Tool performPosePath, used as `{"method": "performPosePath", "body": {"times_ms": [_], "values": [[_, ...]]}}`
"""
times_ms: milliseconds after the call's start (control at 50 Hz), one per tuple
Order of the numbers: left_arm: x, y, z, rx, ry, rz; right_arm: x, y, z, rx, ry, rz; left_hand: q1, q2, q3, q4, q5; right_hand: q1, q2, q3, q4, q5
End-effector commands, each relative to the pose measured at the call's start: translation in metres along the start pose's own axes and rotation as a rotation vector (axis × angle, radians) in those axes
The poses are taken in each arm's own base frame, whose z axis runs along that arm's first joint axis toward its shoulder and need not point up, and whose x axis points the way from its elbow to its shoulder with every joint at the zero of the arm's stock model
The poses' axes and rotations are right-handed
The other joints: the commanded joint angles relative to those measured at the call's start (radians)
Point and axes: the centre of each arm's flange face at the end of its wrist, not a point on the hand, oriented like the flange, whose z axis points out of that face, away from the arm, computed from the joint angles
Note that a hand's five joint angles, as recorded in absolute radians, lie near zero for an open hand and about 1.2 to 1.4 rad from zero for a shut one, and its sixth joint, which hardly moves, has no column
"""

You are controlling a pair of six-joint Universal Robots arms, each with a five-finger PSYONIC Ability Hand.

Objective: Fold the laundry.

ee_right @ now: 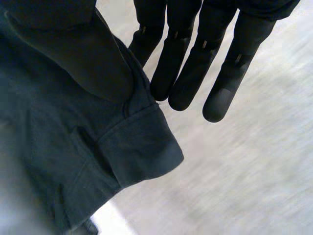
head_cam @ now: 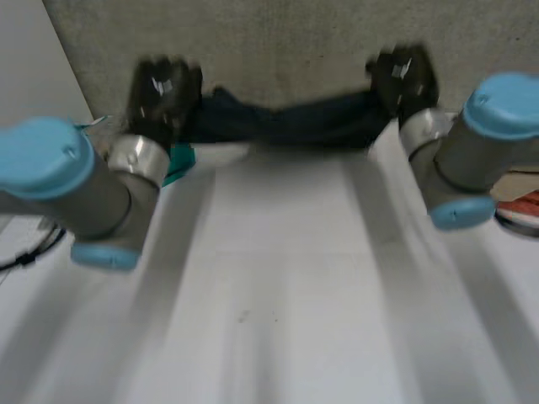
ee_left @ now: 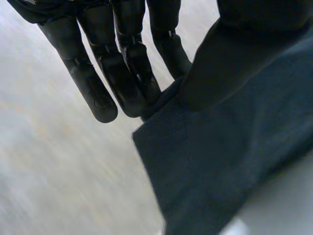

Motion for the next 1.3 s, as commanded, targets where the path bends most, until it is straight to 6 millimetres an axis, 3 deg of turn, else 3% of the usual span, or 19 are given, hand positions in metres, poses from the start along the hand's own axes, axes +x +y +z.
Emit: {"method": "performPosePath", "body": {"times_ms": [20,100,240,420,440,500,520,580,680,800,900,1120,1300], "values": [[0.035,0.055,-0.072,-0.317,0.151,0.017,-0.041,0.066,-0.06,-0.306,-0.193,-0.103,0.262,0.194,0.199,0.195,0.209,0.295,0.205,0.202,0.194,0.196],[0.031,0.05,-0.1,-0.413,0.183,0.026,-0.045,0.067,-0.091,-0.388,-0.256,-0.131,0.262,0.194,0.199,0.195,0.209,0.295,0.205,0.202,0.194,0.196],[0.024,0.026,-0.147,-0.545,0.243,0.035,-0.031,0.029,-0.144,-0.418,-0.302,-0.136,0.262,0.194,0.199,0.195,0.209,0.295,0.205,0.202,0.194,0.196],[0.025,0.012,-0.194,-0.652,0.316,0.044,-0.025,0.008,-0.193,-0.486,-0.363,-0.156,0.251,0.183,0.187,0.184,0.198,0.295,0.205,0.202,0.194,0.196],[0.029,0.008,-0.201,-0.657,0.345,0.058,-0.025,0.008,-0.196,-0.495,-0.369,-0.163,-0.026,-0.093,-0.089,-0.092,-0.078,0.295,0.205,0.202,0.194,0.196],[0.032,0.001,-0.207,-0.653,0.376,0.082,-0.026,0.011,-0.203,-0.514,-0.384,-0.19,-0.339,-0.406,-0.402,-0.405,-0.391,0.295,0.205,0.202,0.194,0.196],[0.031,-0.002,-0.207,-0.642,0.377,0.097,-0.026,0.012,-0.204,-0.516,-0.387,-0.194,-0.54,-0.608,-0.603,-0.607,-0.593,0.295,0.205,0.202,0.194,0.196],[0.027,-0.007,-0.2,-0.617,0.359,0.108,-0.025,0.016,-0.206,-0.527,-0.387,-0.194,-0.844,-0.912,-0.907,-0.911,-0.897,0.295,0.205,0.202,0.194,0.196],[0.002,-0.017,-0.169,-0.558,0.249,0.098,-0.022,0.023,-0.204,-0.539,-0.367,-0.185,-0.851,-0.918,-0.914,-0.917,-0.903,0.295,0.205,0.202,0.194,0.196],[-0.028,-0.012,-0.135,-0.516,0.18,0.068,-0.025,0.026,-0.205,-0.515,-0.354,-0.18,-0.824,-0.892,-0.887,-0.891,-0.877,0.295,0.205,0.202,0.194,0.196],[-0.041,0.026,-0.106,-0.46,0.29,-0.013,-0.027,0.027,-0.205,-0.504,-0.35,-0.183,-0.64,-0.708,-0.703,-0.706,-0.693,0.295,0.205,0.202,0.194,0.196],[-0.037,0.093,-0.086,-0.504,0.422,-0.113,-0.033,0.036,-0.206,-0.525,-0.368,-0.178,-0.463,-0.531,-0.526,-0.53,-0.516,0.295,0.205,0.202,0.194,0.196],[-0.029,0.112,-0.072,-0.458,0.441,-0.064,-0.037,0.043,-0.208,-0.542,-0.378,-0.176,-0.445,-0.513,-0.508,-0.512,-0.498,0.295,0.205,0.202,0.194,0.196]]}}
